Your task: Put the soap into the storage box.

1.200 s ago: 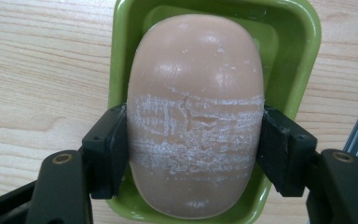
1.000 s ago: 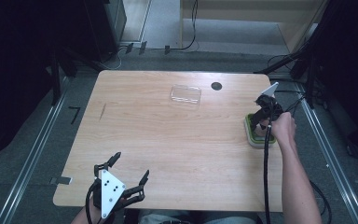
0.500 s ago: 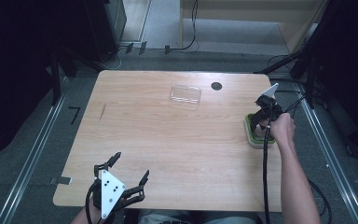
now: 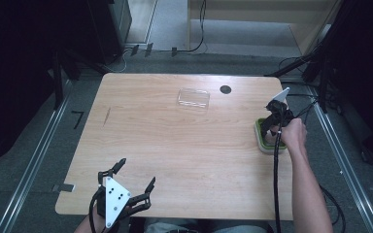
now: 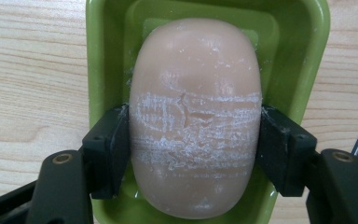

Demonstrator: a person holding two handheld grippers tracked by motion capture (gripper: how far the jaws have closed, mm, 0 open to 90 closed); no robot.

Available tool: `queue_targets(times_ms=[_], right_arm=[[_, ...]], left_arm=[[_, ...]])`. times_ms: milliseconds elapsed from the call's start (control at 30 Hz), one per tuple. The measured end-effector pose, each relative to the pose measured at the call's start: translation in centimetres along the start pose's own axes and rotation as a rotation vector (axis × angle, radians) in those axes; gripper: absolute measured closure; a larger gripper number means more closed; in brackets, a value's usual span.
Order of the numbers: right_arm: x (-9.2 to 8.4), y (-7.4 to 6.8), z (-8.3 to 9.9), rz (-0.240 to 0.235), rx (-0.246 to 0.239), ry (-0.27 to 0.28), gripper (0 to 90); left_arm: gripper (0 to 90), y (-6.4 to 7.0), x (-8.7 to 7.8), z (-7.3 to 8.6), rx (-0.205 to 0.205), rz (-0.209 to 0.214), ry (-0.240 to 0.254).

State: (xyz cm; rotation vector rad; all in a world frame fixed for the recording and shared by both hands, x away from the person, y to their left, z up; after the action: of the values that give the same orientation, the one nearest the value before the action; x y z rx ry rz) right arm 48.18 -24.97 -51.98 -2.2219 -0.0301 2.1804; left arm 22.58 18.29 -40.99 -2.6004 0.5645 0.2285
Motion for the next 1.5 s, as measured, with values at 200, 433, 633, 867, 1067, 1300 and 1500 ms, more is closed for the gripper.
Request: queue_targets(times_ms=[200,433,633,867,1067,1300,1500], right_arm=[[-0.1,0.1,0.1,-0.001,0.003,0.003,32.9],[-0.5,0.1,0.2,0.003,0.000,0.016,30.1],[-1.1,-0.1,0.6,0.014,-0.005,0.020,22.6],[-1.6,-0.3,1.3,0.005,-0.025,0.027,16.3],[-2.0,-0.4,2.0,-0.011,-0.044,0.023,13.9],[-2.1,-1.3,3.2,-0.010,-0.101,0.005,6.0],[-2.5,-2.3,5.0,-0.012,-0.150,-0.003,3.3]], left_arm=[[9.9,0.0,0.0,0.0,-0.001,0.001,0.000],[9.9,0.0,0.1,0.0,-0.002,-0.001,0.001],[10.0,0.0,0.2,-0.1,-0.001,0.003,0.004],[9.9,0.2,0.4,-0.1,0.004,0.010,0.002],[9.9,0.2,0.4,-0.1,0.007,0.011,0.001],[9.9,0.2,0.3,-0.1,0.011,0.010,0.002],[9.9,0.2,0.3,-0.1,0.014,0.010,0.003]])
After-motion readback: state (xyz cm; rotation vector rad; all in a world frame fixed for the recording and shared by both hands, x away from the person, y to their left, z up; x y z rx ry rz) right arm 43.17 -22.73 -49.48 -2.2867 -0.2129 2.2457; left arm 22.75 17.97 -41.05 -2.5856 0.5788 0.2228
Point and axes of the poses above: each handheld gripper's, and its own axes: x roughly forward along the jaws, z roughly out of its underside, y roughly to its right, the point moved 7 cm from there along x, roughly forward along the jaws, and after that the axes turned 8 degrees about x, right-handed, at the moved point
